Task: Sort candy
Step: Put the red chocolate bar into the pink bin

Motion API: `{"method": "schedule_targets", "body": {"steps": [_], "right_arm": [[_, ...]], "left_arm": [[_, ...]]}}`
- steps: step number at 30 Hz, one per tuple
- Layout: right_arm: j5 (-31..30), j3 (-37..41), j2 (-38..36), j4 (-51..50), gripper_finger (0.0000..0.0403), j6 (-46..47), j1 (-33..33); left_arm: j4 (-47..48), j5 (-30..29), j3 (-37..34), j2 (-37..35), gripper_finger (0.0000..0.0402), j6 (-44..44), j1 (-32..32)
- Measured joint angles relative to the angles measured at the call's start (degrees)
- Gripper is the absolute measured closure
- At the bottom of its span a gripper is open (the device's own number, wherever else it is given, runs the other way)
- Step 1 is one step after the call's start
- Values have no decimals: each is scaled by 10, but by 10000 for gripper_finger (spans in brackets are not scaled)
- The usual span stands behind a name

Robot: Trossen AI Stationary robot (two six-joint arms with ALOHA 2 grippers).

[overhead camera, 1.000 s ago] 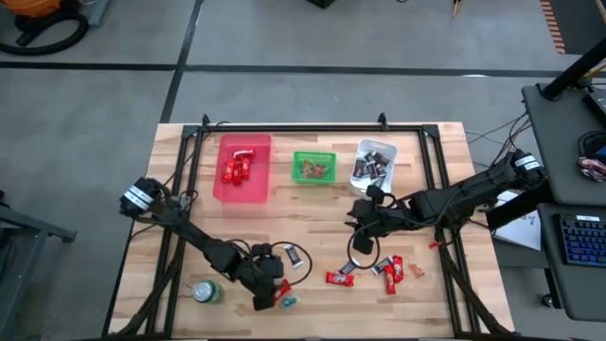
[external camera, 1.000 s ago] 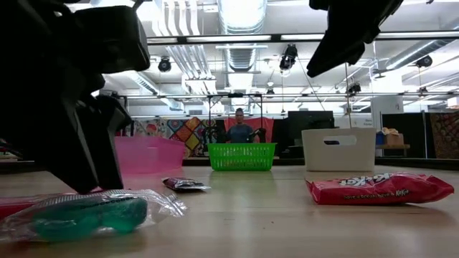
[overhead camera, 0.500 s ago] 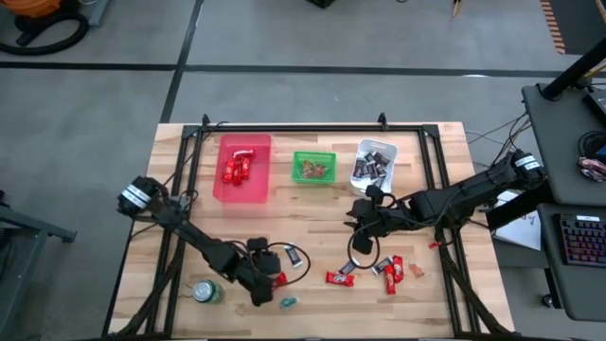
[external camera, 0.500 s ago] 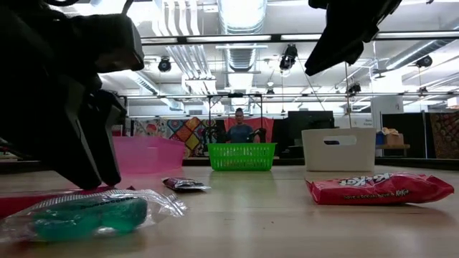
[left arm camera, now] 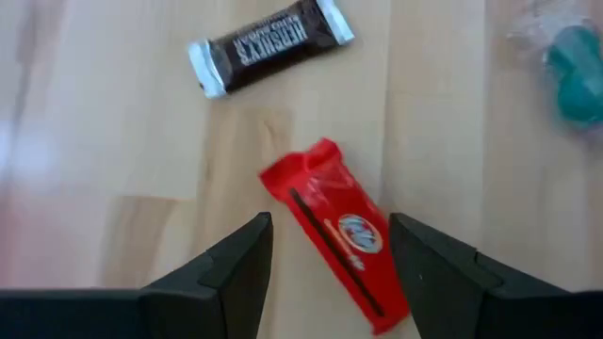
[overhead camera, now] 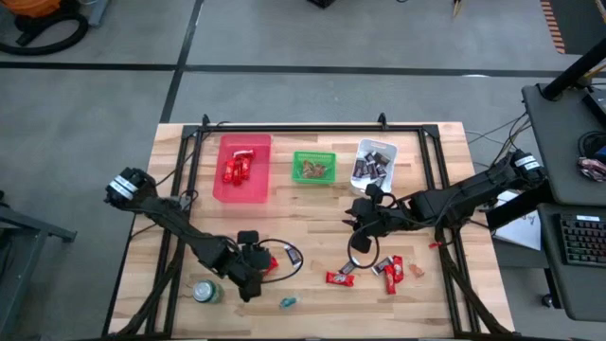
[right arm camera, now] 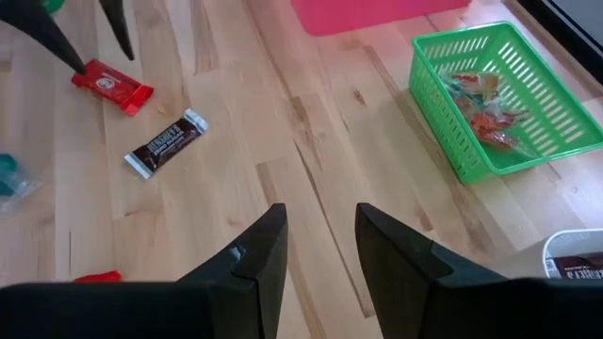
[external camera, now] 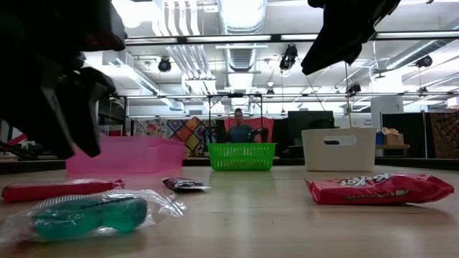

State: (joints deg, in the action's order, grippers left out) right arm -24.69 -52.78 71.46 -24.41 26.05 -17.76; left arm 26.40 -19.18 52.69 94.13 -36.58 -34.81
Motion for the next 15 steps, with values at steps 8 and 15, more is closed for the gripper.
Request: {"method": "schedule_targets", "body": {"steps": [8, 15], "right_arm": [[-5, 9, 0, 15, 282, -4, 0], [-12, 20, 0, 31, 282, -5, 0]], "left_arm": [[-1, -8, 0, 35, 206, -154, -21], [-1, -9, 0, 43, 206, -177, -23]]}}
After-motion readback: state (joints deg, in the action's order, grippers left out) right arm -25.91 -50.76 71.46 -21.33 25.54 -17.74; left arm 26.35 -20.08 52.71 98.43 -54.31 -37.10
